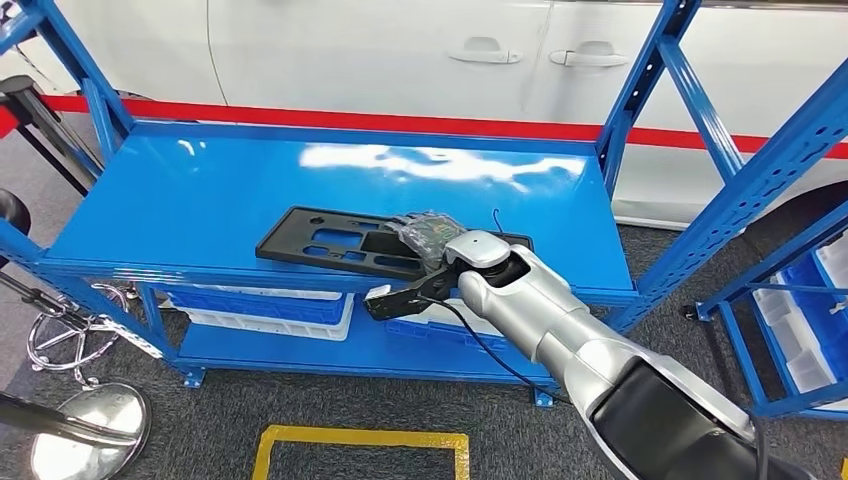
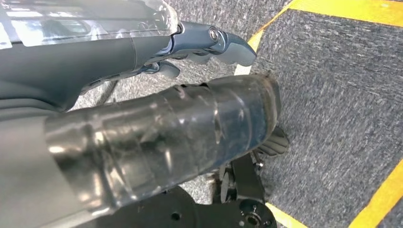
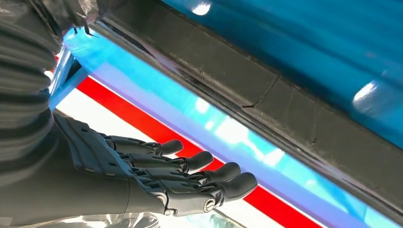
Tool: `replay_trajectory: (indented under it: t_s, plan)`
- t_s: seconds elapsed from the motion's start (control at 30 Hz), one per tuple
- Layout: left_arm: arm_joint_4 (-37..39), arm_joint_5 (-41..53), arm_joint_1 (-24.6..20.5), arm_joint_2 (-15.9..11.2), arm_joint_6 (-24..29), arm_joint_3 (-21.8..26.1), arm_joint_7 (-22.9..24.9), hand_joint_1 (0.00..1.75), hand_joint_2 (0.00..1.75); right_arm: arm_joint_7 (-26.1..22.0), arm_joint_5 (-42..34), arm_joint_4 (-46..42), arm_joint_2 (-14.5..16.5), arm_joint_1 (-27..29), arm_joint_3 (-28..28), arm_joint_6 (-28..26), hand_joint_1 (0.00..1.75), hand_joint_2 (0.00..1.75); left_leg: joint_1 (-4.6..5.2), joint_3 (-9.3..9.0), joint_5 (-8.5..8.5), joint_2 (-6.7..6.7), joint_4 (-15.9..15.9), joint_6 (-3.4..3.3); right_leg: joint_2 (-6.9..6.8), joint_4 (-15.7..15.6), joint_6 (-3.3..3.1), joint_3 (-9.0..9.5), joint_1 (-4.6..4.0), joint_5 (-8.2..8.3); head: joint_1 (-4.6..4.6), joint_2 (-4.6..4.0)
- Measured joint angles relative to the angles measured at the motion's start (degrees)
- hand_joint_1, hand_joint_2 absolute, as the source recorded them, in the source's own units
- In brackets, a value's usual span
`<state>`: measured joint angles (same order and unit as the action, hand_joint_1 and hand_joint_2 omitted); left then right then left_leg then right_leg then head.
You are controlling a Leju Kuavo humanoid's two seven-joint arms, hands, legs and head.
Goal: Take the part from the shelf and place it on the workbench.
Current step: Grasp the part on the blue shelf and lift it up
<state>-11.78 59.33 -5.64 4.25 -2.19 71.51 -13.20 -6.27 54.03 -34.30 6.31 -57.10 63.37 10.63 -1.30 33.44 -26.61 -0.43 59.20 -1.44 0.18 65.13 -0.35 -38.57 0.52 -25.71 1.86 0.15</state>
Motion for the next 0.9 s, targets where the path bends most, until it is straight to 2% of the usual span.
replay_trajectory:
  t_s: [0.03, 0.07, 0.13, 0.2, 0.27, 0.6, 0.9]
  plan:
    - [0.00, -0.01, -0.01, 0.05, -0.04, 0.00, 0.02, 0.00, 0.00, -0.05, -0.03, 0.01, -0.01, -0.01, 0.01, -0.01, 0.00, 1.75, 0.03, -0.10, -0.10, -0.03, -0.06, 0.24, 0.01, -2.86, -0.28, 1.24, -0.22, 1.03, -0.04, 0.00]
    - [0.00, -0.05, -0.04, 0.08, -0.13, 0.01, 0.04, 0.00, 0.00, -0.15, -0.06, 0.03, 0.00, 0.04, 0.03, -0.07, 0.00, 1.75, 0.12, -0.02, -0.20, -0.03, 0.00, 0.40, 0.03, -4.54, -0.38, 1.93, -0.34, 1.28, -0.04, 0.00]
    - [0.00, -0.22, -0.07, 0.09, -0.32, 0.06, 0.10, 0.00, 0.00, -0.37, -0.13, 0.14, 0.02, 0.30, 0.07, -0.30, 0.69, 1.75, 0.16, 0.15, -0.21, 0.02, -0.02, 0.46, 0.16, -5.40, -0.28, 2.35, -0.43, 0.97, -0.08, 0.00]
    - [0.00, -0.44, -0.07, 0.08, -0.40, 0.16, 0.12, 0.00, 0.00, -0.60, -0.26, 0.34, 0.03, 0.61, 0.09, -0.61, 1.54, 1.75, 0.11, -0.01, -0.22, 0.13, -0.25, 0.37, 0.35, -5.48, -0.23, 2.38, -0.43, 0.82, -0.07, 0.00]
    - [0.00, -0.51, -0.12, 0.07, -0.41, 0.26, 0.04, 0.00, 0.00, -0.81, -0.44, 0.51, 0.03, 0.84, 0.10, -1.01, 1.73, 1.75, 0.11, -0.28, -0.21, 0.17, -0.55, 0.50, 0.40, -5.46, -0.42, 2.45, -0.45, 0.68, -0.07, 0.00]
    - [0.00, -0.51, -0.17, 0.06, -0.37, 0.54, -0.05, 0.00, 0.00, -1.11, -0.78, 0.80, 0.05, 1.93, 0.13, -2.60, 1.75, 1.75, 0.10, -0.67, 0.05, 0.16, -1.22, 1.22, 0.37, -5.44, -0.75, 2.53, -0.46, 0.63, -0.07, 0.00]
    - [0.00, -0.45, -0.17, 0.06, -0.19, 0.73, -0.13, 0.00, 0.00, -1.51, -1.50, 0.30, 0.02, 1.78, 0.13, -3.05, 1.75, 1.75, 0.14, -0.75, 0.04, 0.15, -1.17, 1.33, 0.34, -5.45, -0.77, 2.68, -0.45, 0.64, -0.07, 0.00]
